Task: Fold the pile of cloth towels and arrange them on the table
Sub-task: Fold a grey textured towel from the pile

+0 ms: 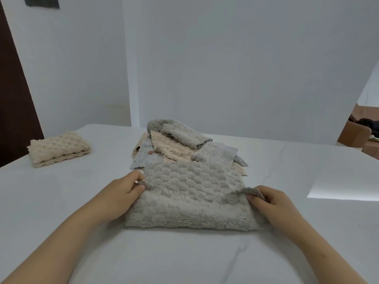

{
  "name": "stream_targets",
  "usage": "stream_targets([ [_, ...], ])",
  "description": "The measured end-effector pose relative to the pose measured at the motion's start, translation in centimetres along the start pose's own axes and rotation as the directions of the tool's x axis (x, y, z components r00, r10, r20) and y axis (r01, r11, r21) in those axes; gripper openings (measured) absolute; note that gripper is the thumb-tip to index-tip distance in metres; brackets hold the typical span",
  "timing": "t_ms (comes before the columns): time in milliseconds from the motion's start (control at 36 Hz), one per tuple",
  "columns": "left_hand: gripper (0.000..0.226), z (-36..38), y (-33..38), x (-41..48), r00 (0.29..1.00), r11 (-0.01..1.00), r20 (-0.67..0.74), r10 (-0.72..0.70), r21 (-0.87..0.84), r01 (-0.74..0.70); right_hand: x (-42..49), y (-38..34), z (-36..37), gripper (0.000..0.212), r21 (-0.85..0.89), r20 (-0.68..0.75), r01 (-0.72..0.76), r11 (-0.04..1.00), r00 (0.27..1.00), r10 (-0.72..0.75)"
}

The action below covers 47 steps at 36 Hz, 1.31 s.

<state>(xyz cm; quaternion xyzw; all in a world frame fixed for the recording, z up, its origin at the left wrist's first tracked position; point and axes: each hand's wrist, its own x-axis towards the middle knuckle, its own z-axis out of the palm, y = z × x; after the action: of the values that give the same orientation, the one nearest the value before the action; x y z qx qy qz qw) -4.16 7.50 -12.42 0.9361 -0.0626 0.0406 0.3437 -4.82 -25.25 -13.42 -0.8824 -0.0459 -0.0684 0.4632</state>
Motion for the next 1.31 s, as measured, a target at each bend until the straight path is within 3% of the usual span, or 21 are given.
stream_targets([
  [139, 0.008, -0.2, 0.0, -0.2, 0.999, 0.971, 0.006, -0.037, -0.236, 0.037, -0.8, -0.4, -0.5, 0.011, 0.18, 0.104, -0.095, 0.979, 0.992, 0.077],
  [306, 0.011, 0.6, 0.2, 1.1, 0.969, 0.923, -0.236, -0.078, -0.385, -0.019, 0.2, -0.2, -0.3, 0.025, 0.239, -0.153, -0.024, 0.971, 0.986, 0.062],
  [417, 0.01, 0.9, 0.8, 2.5, 0.942, 0.886, -0.312, -0.121, -0.462, -0.039, 1.8, 0.2, -0.1, 0.036, 0.251, -0.237, 0.006, 0.968, 0.97, 0.055],
  [583, 0.013, 1.6, 1.0, 4.7, 0.938, 0.882, -0.304, -0.166, -0.472, 0.003, 4.3, 0.8, 0.6, 0.03, 0.221, -0.27, -0.017, 0.975, 0.96, 0.079],
  [694, 0.012, 1.8, 0.5, 5.7, 0.94, 0.844, -0.257, -0.222, -0.534, 0.053, 5.7, 1.3, 0.9, 0.038, 0.235, -0.263, -0.069, 0.97, 0.956, 0.132],
  [750, 0.011, 1.9, 0.2, 6.0, 0.941, 0.836, -0.238, -0.241, -0.543, 0.076, 6.0, 1.2, 1.0, 0.031, 0.222, -0.261, -0.067, 0.973, 0.957, 0.125],
  [861, 0.013, 2.2, -0.3, 6.5, 0.944, 0.838, -0.217, -0.249, -0.536, 0.098, 6.3, 1.4, 1.2, 0.015, 0.205, -0.257, -0.057, 0.977, 0.96, 0.11],
  [1000, 0.011, 2.6, -0.8, 7.3, 0.943, 0.868, -0.229, -0.243, -0.485, 0.106, 6.7, 1.9, 1.5, 0.017, 0.109, -0.25, -0.066, 0.992, 0.964, 0.092],
  [1139, 0.01, 3.2, -1.2, 7.5, 0.921, 0.972, -0.333, -0.201, -0.187, 0.144, 6.9, 2.2, 2.0, 0.037, -0.115, -0.294, -0.05, 0.992, 0.956, 0.015],
  [1306, 0.012, 3.8, -1.3, 7.2, 0.894, 0.979, -0.416, -0.166, 0.039, 0.2, 7.0, 2.6, 2.3, 0.04, -0.318, -0.248, -0.087, 0.944, 0.969, 0.005],
])
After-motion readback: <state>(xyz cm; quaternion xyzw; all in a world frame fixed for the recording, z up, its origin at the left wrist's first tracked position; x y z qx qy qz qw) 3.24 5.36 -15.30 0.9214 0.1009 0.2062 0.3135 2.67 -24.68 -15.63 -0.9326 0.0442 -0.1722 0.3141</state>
